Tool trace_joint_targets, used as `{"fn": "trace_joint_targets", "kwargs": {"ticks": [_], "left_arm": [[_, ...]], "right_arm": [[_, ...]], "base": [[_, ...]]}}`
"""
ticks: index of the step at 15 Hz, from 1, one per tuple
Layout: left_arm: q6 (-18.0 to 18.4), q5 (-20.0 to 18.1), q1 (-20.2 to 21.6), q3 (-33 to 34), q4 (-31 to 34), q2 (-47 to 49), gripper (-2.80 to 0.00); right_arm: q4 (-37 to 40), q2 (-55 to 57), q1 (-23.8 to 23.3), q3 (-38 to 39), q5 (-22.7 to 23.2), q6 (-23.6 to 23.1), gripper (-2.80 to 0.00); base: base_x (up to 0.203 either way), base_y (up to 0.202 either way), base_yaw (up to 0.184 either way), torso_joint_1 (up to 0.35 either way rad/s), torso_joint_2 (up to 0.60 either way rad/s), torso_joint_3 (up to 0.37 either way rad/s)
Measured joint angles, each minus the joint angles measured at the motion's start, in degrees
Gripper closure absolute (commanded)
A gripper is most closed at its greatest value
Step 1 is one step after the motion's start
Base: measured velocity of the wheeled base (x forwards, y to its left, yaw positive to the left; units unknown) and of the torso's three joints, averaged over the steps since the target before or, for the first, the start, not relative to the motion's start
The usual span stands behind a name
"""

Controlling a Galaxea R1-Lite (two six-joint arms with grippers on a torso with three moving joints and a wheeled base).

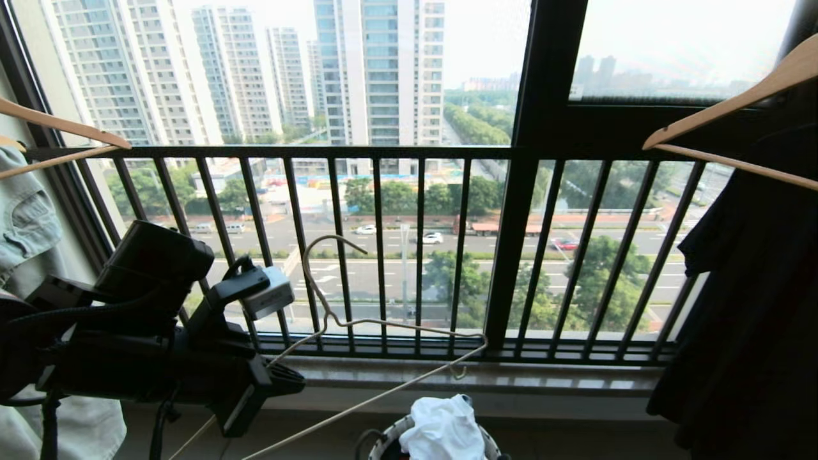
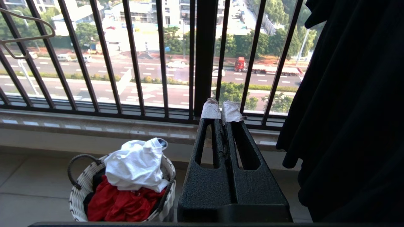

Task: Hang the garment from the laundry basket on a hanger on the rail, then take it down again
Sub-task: Pick up clothes from the basket

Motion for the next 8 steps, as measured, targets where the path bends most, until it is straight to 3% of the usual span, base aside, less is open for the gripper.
{"fn": "trace_joint_targets", "kwargs": {"ticks": [8], "left_arm": [[0.0,-0.1,0.0,0.0,0.0,-0.5,0.00]], "right_arm": [[0.0,0.0,0.0,0.0,0.0,0.1,0.00]], "base": [[0.000,0.000,0.000,-0.220,0.54,0.307]]}}
